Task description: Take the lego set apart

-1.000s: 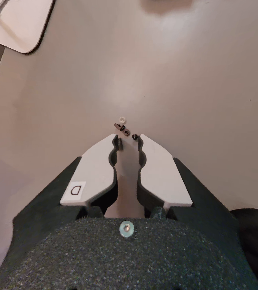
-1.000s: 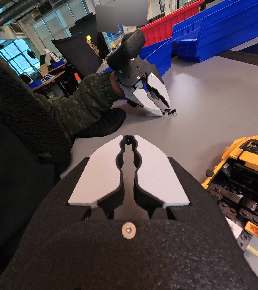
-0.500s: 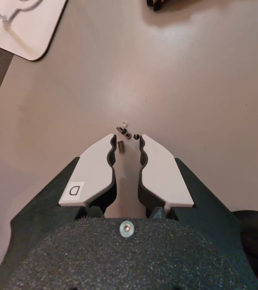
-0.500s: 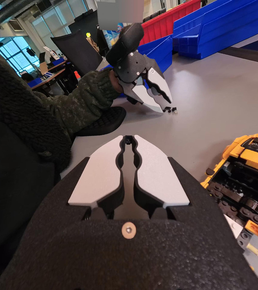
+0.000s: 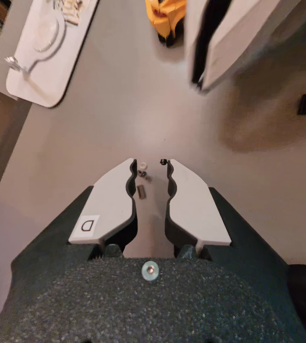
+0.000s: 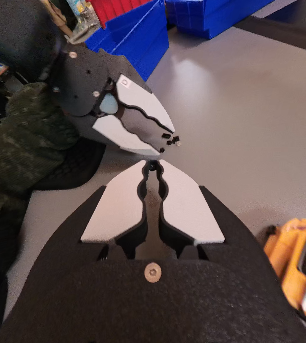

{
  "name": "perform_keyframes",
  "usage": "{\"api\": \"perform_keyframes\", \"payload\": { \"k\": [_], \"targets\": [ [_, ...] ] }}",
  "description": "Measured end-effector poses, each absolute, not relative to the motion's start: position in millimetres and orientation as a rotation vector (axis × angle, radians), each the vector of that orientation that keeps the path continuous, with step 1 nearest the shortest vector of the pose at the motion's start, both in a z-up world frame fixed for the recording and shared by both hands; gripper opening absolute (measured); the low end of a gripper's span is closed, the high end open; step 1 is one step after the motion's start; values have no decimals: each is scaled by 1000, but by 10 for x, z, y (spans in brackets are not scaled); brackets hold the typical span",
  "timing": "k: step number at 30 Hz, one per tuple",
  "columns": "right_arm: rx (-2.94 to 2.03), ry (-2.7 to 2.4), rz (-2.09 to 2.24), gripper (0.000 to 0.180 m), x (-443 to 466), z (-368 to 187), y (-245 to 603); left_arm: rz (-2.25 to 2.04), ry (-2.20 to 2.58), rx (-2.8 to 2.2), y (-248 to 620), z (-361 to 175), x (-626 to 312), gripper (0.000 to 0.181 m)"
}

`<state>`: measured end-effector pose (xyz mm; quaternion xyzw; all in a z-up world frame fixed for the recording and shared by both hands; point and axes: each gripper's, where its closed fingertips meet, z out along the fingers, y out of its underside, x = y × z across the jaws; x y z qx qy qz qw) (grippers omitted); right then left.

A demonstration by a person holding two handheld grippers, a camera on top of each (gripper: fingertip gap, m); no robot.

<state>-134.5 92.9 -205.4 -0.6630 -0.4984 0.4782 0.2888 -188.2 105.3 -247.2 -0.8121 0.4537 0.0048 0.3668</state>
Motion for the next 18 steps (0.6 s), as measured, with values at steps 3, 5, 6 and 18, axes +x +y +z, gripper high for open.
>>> {"api": "perform_keyframes", "payload": {
  "k": [3,5,6,18],
  "targets": [
    [-1770,-1336,1255,7,-1556,-2107,978,-10,1175,-1988,1055,-2337,-1776,31],
    [-1771,-1327,1305,7,-1640,-2094,972,-27,1174,-1932,1049,-2245,-1718,31],
    [-1785,-1331,1323,7,-1672,-2110,964,-32,1174,-1910,1044,-2202,-1696,31],
    [-1782,-1299,1333,7,-1673,-2061,1028,-43,1140,-1941,1037,-2203,-1838,23]
  ]
}}
